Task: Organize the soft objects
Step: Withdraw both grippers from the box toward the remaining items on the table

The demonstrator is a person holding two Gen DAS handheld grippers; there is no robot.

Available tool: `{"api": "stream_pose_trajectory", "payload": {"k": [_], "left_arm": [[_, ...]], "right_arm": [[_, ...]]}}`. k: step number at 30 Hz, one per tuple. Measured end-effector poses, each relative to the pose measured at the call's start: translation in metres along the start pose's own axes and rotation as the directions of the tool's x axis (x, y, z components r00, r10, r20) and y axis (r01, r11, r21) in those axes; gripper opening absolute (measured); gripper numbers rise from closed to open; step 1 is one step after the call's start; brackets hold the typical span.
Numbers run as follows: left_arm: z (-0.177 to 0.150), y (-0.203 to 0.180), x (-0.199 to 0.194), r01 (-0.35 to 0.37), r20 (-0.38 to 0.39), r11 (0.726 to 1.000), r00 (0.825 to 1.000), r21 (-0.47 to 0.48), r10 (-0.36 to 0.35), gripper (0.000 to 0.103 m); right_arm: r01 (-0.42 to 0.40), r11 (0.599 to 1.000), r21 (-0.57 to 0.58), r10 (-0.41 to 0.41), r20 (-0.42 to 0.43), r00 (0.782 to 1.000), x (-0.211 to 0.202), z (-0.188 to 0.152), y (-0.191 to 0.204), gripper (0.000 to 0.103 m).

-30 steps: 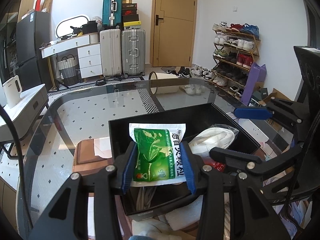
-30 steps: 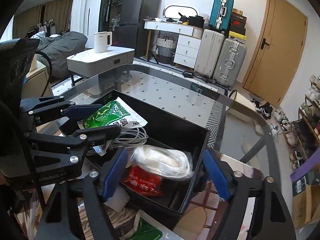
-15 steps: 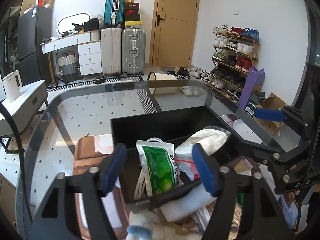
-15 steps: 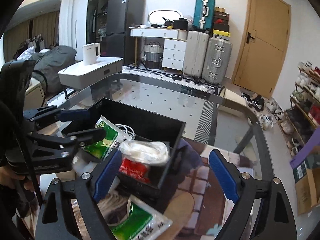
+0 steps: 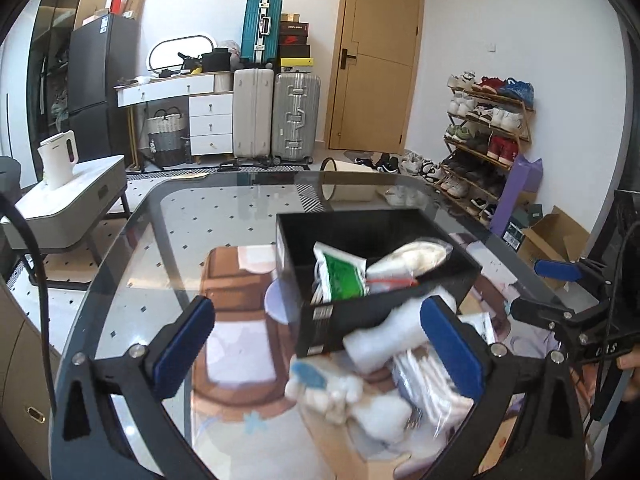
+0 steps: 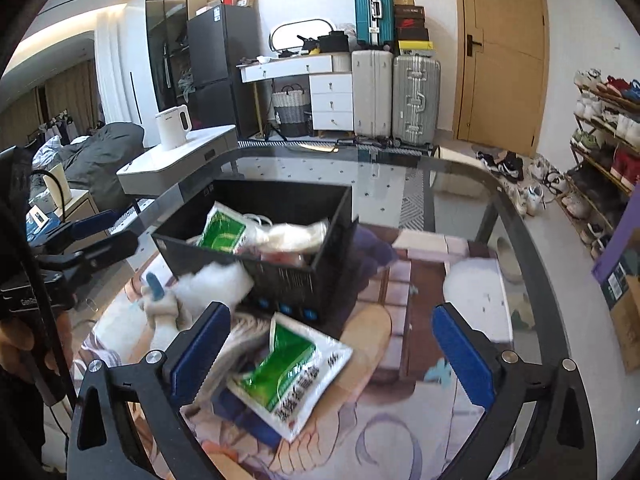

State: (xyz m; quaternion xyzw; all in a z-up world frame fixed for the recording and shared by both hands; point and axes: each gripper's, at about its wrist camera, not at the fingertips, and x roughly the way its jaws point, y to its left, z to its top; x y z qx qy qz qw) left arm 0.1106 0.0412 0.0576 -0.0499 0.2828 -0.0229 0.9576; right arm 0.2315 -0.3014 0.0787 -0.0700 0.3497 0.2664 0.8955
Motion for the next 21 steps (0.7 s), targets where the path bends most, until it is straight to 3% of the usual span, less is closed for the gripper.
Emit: {"api": "stream_pose_trajectory", "payload": {"k": [21], "left_arm": [[-0.034,-0.008,0.01,-0.03,-0.089,0.999,0.996,0.03,0.033,0.103]], "right_arm": [[-0.01,1.0,0.016,0.011,-0.08,0.997,0.019,-0.019,0.01,0.102]]}}
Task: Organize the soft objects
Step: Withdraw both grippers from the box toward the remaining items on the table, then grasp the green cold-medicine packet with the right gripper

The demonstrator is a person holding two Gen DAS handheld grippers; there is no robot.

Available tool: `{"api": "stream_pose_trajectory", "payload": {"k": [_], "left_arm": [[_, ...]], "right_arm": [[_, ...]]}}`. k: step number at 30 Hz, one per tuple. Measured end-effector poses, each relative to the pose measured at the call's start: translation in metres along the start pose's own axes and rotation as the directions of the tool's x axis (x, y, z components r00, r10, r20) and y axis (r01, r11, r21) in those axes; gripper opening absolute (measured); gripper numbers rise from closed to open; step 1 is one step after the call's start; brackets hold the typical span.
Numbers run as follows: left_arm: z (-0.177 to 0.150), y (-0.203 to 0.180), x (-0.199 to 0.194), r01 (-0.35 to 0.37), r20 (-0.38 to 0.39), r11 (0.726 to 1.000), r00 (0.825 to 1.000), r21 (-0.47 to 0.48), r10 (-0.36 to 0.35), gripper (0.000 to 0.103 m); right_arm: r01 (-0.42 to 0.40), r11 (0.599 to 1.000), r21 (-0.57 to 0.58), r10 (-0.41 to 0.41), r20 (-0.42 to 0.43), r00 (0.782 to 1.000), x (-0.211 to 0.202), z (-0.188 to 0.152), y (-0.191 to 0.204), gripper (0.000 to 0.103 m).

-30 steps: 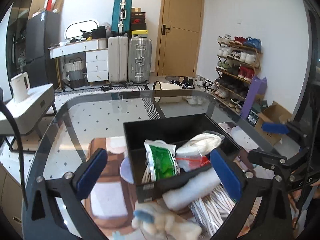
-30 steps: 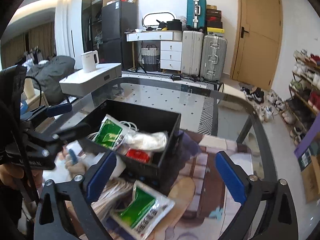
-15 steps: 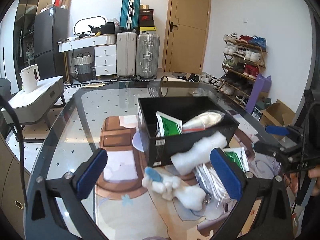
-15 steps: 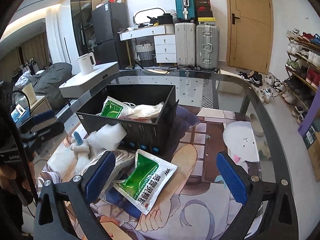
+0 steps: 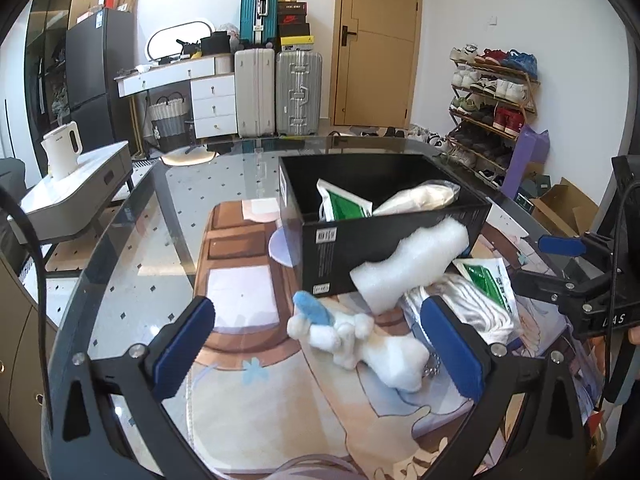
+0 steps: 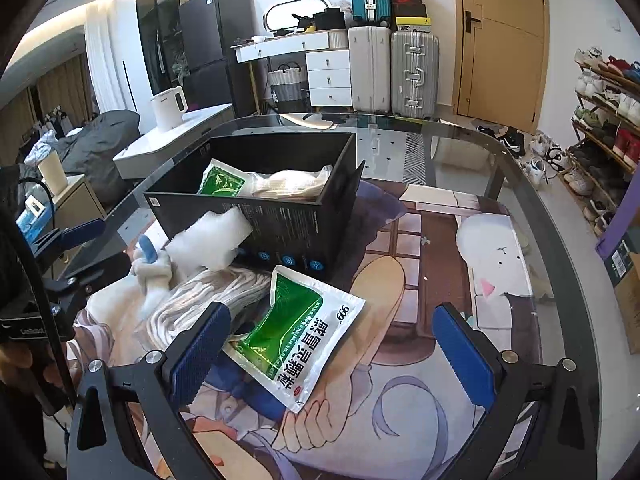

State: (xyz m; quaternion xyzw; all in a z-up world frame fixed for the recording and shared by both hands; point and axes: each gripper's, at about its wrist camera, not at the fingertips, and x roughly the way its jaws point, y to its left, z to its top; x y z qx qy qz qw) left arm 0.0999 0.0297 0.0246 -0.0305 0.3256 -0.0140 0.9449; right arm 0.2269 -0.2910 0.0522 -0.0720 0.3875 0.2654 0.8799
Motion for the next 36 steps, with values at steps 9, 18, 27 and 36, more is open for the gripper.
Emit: {"api": "stream_pose_trajectory", "payload": {"k": [9,18,27,36], "left_arm": [[-0.002,0.003,0.004,0.008,-0.026,1.0,1.0,-0.004,-0.008,0.103],[-0.002,0.005,0.005,0.011,-0.037,1.0,0.999,-0.011,-0.012,0.103],[-0.002,0.004,0.005,0.014,-0.041,1.0,0.999,-0.009,-0.014,0.103],[-0.003,0.003,0.005,0.017,-0.043,1.0,0.999,-0.015,-0.017,0.103]], "right_arm": [[0.009,0.999,0.049,-0.006,-0.058,0.998,0.017,-0.007,-0.007,0.102],[-0.001,0.998,0.065,0.008,-0.105,0.994,0.03,-0.011,-0.004,0.102],[0.017,0.999,0.047,-0.01,-0.145,0.989,0.046,-0.013,0.005,0.102],[0.032,0.999,0.043,-0.025,-0.157,0.987,0.043,-0.016,-0.005,0.102]]}}
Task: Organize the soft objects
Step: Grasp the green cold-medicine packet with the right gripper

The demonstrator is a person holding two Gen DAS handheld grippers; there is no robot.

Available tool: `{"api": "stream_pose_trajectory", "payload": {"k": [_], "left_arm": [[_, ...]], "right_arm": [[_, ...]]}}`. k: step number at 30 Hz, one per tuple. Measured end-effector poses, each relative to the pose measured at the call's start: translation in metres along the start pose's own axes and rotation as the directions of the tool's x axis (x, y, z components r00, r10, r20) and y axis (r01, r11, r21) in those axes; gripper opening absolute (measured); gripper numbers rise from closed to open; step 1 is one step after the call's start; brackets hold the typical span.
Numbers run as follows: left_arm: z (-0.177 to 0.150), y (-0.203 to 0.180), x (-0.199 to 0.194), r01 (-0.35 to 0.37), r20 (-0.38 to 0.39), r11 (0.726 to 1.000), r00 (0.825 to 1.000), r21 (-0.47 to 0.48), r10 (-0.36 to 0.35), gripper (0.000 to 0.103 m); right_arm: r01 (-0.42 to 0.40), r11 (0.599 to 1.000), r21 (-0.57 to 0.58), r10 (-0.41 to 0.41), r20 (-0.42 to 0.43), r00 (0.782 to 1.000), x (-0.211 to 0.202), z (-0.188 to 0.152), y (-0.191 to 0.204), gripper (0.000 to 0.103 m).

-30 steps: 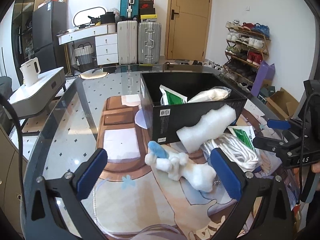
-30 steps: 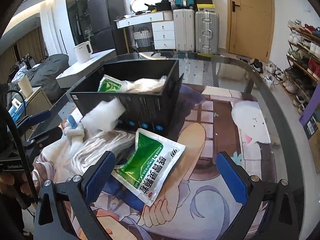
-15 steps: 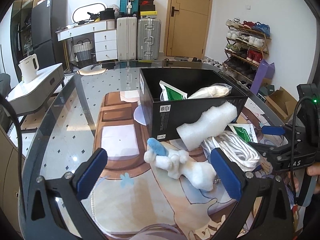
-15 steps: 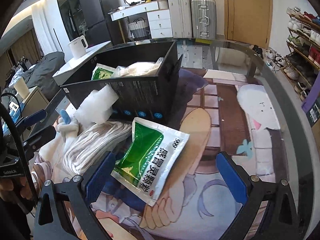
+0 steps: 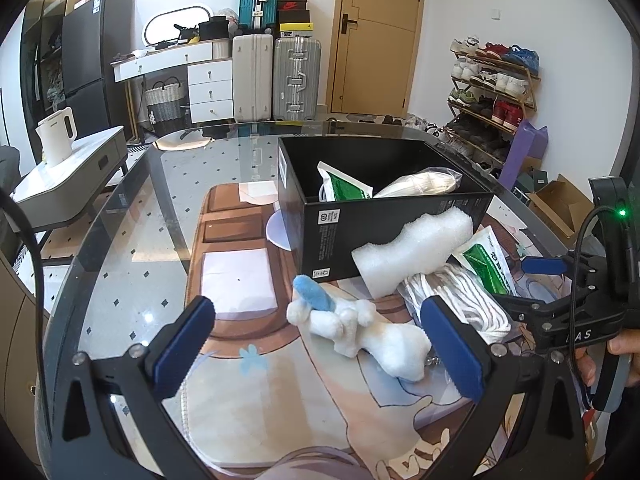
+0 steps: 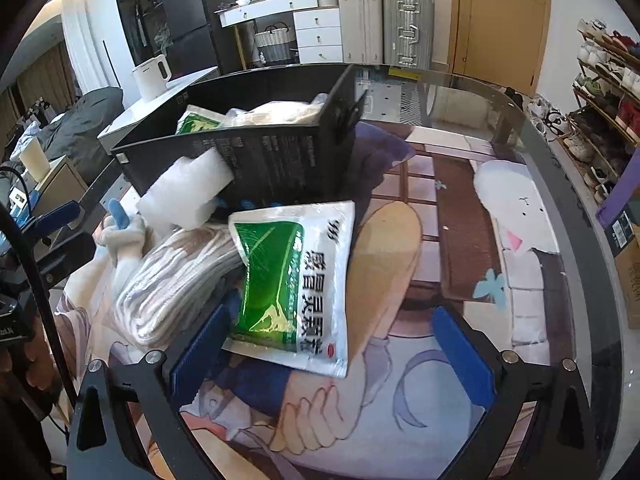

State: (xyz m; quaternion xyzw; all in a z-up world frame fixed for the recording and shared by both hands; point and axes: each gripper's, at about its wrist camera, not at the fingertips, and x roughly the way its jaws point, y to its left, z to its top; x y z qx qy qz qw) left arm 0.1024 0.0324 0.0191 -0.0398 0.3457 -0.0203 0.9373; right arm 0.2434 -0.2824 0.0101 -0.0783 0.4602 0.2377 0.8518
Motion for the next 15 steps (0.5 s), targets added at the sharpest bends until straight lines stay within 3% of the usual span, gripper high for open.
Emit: {"api": "stream_pose_trajectory", "payload": {"k": [12,15], "left_arm": [[0.0004,0.001,0.0007,-0.002,-0.004,1.0,1.0,-0.001,0.002,0.103],[0.0002,0.0013,0.0013,-0.001,-0.006,1.0,1.0,-0.001,0.001,0.103]], "right_arm": [[-0.017,1.0,-0.002,0.017,0.006,1.0,0.0024,0.0041,0.005,0.101],[-0.024,1.0,-0.003,0.024,0.014,1.0,0.0016,0.005,0.0058,0.094]]}}
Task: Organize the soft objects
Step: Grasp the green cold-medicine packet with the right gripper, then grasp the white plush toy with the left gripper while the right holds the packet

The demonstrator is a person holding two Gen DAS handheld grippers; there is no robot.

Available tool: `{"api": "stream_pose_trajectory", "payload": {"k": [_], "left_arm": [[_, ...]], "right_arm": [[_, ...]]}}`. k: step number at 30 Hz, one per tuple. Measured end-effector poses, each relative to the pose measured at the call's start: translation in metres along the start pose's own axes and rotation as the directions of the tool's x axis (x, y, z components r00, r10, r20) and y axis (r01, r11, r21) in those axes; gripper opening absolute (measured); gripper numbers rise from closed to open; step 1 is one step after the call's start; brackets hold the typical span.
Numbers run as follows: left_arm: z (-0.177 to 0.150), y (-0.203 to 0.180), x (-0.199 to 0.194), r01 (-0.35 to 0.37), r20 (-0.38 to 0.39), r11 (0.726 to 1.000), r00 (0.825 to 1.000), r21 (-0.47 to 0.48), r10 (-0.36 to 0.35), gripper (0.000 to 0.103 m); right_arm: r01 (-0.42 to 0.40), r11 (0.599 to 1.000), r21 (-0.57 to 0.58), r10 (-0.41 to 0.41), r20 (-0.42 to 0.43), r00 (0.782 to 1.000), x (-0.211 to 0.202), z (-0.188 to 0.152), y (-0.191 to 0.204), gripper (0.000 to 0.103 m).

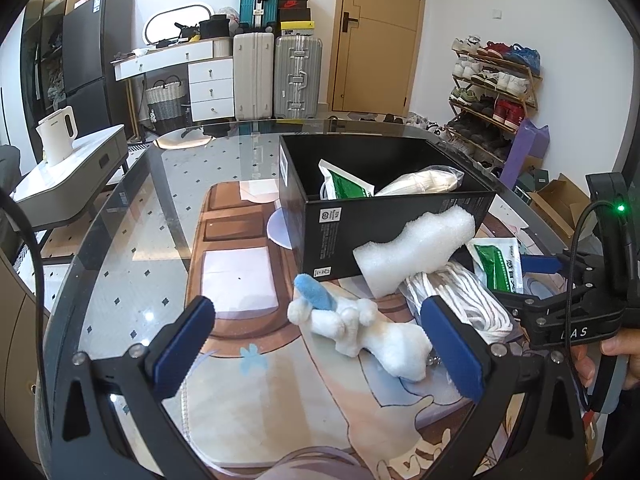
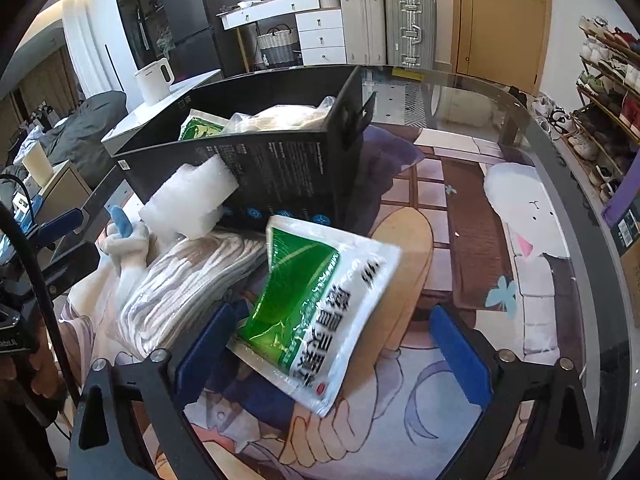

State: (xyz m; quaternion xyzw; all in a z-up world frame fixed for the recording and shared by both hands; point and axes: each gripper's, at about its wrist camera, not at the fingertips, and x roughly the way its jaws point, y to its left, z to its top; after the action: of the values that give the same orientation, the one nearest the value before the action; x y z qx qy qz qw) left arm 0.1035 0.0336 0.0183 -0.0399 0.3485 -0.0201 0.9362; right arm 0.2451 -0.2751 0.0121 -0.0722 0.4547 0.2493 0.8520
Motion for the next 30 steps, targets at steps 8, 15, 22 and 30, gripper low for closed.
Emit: {"api": "stream_pose_trajectory", "payload": {"k": [8,15,22,30], "left_arm": [[-0.001,0.002,0.002,0.002,-0.006,1.0,1.0,0.0,-0.002,0.103],[-0.003,0.001,0.005,-0.005,-0.015,1.0,1.0,0.003,0.005,0.103],[-0.004,0.0,0.009,0.0,-0.043,1.0,0.999,0.005,0.001,0.103],[-0.005,-0.001,0.022,0.007,-0.117,1.0,0.993,-0.014,-0.008,0.103]], "right_arm": [[-0.046,0.999,0.016,0.046,0.02,0.999,-0.01,-0.003,-0.003,0.059],[-0.063,0.998,0.015,0.062,0.035,0.997,-0.017,-0.006,-0.008,0.047],[-0.073,0.997,0.034,0.07,0.063,0.996,-0.025,-0.005,-0.017,0.041],[-0.082,0.996,0.018,0.081,0.051,0.995,-0.024,-0.007,-0.015,0.037]]}}
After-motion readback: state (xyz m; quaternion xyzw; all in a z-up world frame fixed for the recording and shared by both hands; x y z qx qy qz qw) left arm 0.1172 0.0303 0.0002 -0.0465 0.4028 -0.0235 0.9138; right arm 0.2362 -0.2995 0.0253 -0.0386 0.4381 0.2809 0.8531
